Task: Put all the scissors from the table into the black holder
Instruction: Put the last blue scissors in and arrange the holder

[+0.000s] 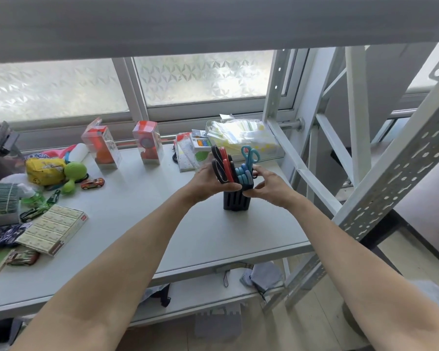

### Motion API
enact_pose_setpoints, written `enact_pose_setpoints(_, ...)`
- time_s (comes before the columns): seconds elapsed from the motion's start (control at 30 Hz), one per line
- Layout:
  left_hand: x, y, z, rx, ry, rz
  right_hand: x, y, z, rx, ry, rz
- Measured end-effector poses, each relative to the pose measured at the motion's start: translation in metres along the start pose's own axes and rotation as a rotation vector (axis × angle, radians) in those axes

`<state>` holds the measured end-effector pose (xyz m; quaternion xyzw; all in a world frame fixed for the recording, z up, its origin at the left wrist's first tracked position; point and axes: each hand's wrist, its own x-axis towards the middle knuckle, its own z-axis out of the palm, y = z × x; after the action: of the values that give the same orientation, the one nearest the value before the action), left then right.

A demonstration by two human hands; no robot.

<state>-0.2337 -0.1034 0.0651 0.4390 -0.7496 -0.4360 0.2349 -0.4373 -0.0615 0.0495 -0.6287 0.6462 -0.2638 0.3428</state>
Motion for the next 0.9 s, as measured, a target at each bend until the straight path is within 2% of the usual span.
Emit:
enact_pose_setpoints(0.17, 0.009, -0.005, 0.002, 0.029, 0.081, 0.019, -0.002, -0.015, -0.013, -0.052, 0.012, -0.013)
enact_pose_setpoints(0.33, 0.014, -0.004, 0.01, 0.03, 0.159, 0.048, -0.012, -0.038, -0.024, 0.102, 0.153, -0.175)
enact_pose_setpoints(0.47, 0.014, -0.006, 0.019, 0.046, 0.241, 0.07, -0.002, -0.048, -0.015, -0.104, 0.407, -0.242)
enact_pose_setpoints(0.6, 0.014, -0.011, 0.023, 0.041, 0.267, 0.052, 0.0, -0.055, -0.007, -0.25, 0.531, -0.289)
enact_pose_setpoints(0.77, 0.016, -0.008, 0.024, 0.071, 0.286, 0.066, -0.002, -0.056, -0.001, -0.388, 0.59, -0.349)
enact_pose_setpoints(0.9, 0.019, -0.012, 0.027, 0.049, 0.315, 0.048, 0.0, -0.061, -0.007, -0.403, 0.513, -0.297)
